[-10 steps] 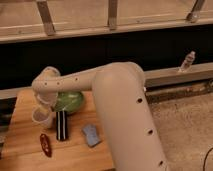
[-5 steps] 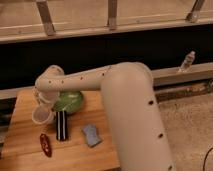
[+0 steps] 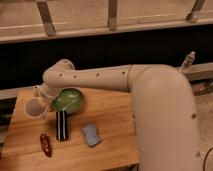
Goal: Pick up the ceramic cup
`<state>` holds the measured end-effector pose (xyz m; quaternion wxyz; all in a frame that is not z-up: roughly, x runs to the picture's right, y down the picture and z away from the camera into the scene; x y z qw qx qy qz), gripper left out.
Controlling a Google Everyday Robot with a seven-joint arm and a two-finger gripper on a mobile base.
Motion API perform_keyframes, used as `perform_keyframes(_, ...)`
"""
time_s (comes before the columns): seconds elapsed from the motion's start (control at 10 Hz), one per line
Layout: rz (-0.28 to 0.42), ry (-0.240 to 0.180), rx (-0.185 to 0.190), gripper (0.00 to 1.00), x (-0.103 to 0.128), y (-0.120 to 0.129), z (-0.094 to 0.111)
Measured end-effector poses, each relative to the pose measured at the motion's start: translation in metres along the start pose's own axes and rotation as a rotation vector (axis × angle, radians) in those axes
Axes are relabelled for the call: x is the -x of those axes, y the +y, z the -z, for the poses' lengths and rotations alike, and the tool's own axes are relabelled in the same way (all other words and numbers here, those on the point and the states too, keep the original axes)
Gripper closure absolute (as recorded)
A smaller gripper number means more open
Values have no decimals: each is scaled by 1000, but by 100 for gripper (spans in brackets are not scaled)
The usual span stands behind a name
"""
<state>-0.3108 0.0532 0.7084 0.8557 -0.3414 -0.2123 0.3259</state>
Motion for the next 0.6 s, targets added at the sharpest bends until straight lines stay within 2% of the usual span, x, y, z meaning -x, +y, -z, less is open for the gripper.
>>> perform_keyframes(0.3,-40,-162,-31,100,16,-12,65)
perform_keyframes(0.4,-86,-243,-51,100,13,-31,95)
perform_keyframes(0.5,-130,-295,-70,100,6,-48,116)
perform_keyframes(0.6,-153,-324,-80,100,3,-57,128)
